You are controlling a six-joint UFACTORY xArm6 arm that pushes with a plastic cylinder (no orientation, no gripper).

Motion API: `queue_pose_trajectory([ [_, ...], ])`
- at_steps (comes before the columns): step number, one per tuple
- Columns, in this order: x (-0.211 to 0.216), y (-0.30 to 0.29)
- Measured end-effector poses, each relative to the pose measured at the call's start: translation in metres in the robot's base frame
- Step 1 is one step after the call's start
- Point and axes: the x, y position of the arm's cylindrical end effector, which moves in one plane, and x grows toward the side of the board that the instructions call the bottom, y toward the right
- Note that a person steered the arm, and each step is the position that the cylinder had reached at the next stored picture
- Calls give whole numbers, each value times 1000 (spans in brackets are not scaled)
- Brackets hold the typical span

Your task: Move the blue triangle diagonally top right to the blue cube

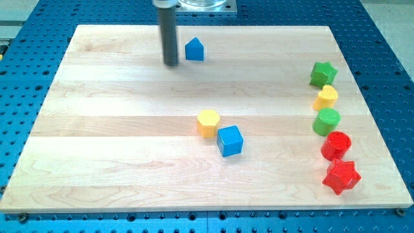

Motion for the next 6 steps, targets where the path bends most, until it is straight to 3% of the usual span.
queue_pose_trajectory([
  [2,-43,98],
  [3,-43,148],
  [5,-39,74],
  [6,-3,105],
])
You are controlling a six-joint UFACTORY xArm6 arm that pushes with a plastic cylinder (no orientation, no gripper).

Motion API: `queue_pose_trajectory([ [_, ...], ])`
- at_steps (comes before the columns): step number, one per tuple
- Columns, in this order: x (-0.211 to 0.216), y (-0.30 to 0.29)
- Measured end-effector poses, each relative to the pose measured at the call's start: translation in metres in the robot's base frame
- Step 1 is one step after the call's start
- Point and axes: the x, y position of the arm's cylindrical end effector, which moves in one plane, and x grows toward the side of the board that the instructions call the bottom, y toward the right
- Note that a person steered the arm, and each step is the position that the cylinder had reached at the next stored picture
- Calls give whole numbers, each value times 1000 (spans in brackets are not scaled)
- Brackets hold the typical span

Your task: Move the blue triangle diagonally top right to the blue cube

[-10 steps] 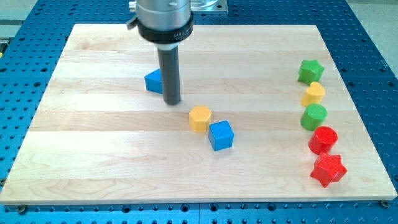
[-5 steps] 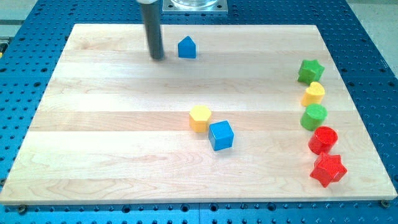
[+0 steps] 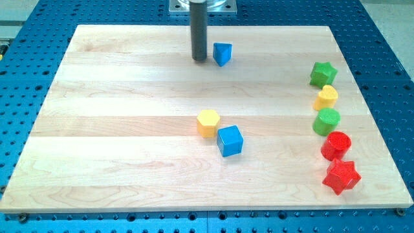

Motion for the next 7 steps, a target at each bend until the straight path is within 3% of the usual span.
queue_pose_trajectory([
  [1,-2,83],
  [3,-48,78],
  [5,-44,135],
  [7,-45,77],
])
